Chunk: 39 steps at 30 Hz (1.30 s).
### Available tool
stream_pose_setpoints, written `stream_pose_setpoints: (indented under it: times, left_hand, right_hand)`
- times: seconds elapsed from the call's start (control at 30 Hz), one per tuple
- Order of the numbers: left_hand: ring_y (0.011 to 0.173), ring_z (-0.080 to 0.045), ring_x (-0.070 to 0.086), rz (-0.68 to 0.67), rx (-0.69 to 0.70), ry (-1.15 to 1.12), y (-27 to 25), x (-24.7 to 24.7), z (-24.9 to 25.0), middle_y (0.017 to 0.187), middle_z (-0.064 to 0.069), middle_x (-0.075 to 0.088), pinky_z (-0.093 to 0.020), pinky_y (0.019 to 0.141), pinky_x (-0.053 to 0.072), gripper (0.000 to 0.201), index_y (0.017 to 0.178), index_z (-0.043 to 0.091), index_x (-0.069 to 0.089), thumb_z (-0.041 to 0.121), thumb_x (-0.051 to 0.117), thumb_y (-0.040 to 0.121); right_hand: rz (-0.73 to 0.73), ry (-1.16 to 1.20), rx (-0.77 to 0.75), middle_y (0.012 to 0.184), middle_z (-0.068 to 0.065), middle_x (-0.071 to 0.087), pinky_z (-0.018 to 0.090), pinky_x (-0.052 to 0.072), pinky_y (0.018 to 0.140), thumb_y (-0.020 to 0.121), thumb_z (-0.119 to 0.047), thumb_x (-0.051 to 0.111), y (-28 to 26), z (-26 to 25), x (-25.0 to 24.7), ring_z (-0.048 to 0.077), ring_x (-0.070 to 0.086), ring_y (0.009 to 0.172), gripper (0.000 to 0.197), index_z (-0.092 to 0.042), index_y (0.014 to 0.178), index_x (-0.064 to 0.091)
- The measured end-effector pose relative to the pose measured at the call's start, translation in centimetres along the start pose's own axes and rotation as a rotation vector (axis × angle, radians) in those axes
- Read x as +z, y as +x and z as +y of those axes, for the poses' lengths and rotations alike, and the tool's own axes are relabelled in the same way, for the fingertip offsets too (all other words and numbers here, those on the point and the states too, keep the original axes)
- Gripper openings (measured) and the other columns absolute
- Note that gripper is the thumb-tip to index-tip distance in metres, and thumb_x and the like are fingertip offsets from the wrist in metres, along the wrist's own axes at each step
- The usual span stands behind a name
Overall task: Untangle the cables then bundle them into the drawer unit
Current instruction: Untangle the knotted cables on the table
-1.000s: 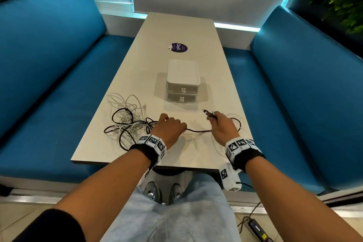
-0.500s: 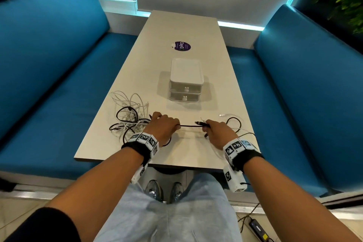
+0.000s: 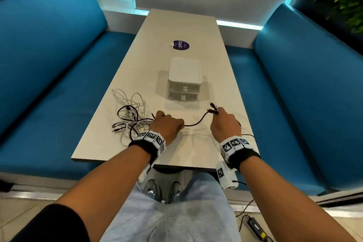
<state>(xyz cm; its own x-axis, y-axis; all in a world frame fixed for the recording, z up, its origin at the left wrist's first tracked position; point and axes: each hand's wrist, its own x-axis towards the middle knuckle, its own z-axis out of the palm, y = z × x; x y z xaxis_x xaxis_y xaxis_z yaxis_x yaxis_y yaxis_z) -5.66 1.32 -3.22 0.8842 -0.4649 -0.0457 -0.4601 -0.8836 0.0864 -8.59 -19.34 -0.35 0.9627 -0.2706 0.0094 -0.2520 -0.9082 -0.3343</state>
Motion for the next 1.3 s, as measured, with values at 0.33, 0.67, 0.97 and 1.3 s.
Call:
stream_pose_setpoints:
  times: [0.33, 0.67, 0.97, 1.3]
  left_hand:
    - [0.074, -0.028, 0.048, 0.018, -0.03, 0.004, -0.1, 0.2, 0.0, 0.082, -0.006, 0.068, -0.037, 0.094, 0.024, 0.028, 0.102, 0.026, 0.06, 0.031, 0.033, 0.103]
    - [0.065, -0.025, 0.047, -0.039, -0.124, 0.057, 0.1, -0.5, 1.1, 0.07, -0.003, 0.059, -0.04, 0.1, 0.027, 0.028, 0.078, 0.016, 0.051, 0.026, 0.035, 0.098]
    - [0.064, -0.026, 0.047, -0.033, -0.143, 0.042, -0.3, -0.9, 1.4, 0.076, -0.007, 0.066, -0.041, 0.1, 0.027, 0.032, 0.066, 0.018, 0.042, 0.025, 0.035, 0.096]
    - [0.079, -0.029, 0.058, 0.075, -0.04, -0.099, -0.6, -0.5, 1.5, 0.064, -0.002, 0.062, -0.035, 0.096, 0.027, 0.024, 0.121, 0.024, 0.046, 0.021, 0.037, 0.099]
  right_hand:
    - [0.006, 0.119, -0.159, 0.096, 0.011, 0.07, 0.043, 0.053, 0.074, 0.1, -0.025, 0.036, -0.6, -1.2, 1.5, 0.038, 0.064, 0.088, 0.037, -0.026, 0.137, 0.042]
    - [-0.025, 0.268, -0.084, 0.096, 0.009, 0.07, 0.043, 0.051, 0.076, 0.099, -0.032, 0.034, 0.2, 0.0, 0.7, 0.035, 0.063, 0.09, 0.027, -0.018, 0.114, 0.052]
    - [-0.105, 0.431, -0.177, 0.073, -0.013, 0.072, 0.038, 0.052, 0.08, 0.102, -0.028, 0.034, -1.1, -1.9, 1.8, 0.016, 0.065, 0.085, 0.026, -0.029, 0.123, 0.049]
    - [-0.038, 0.025, 0.052, 0.111, 0.011, 0.064, 0.036, 0.044, 0.075, 0.099, -0.026, 0.039, -0.3, -0.4, 1.2, 0.035, 0.062, 0.099, 0.028, -0.02, 0.12, 0.055]
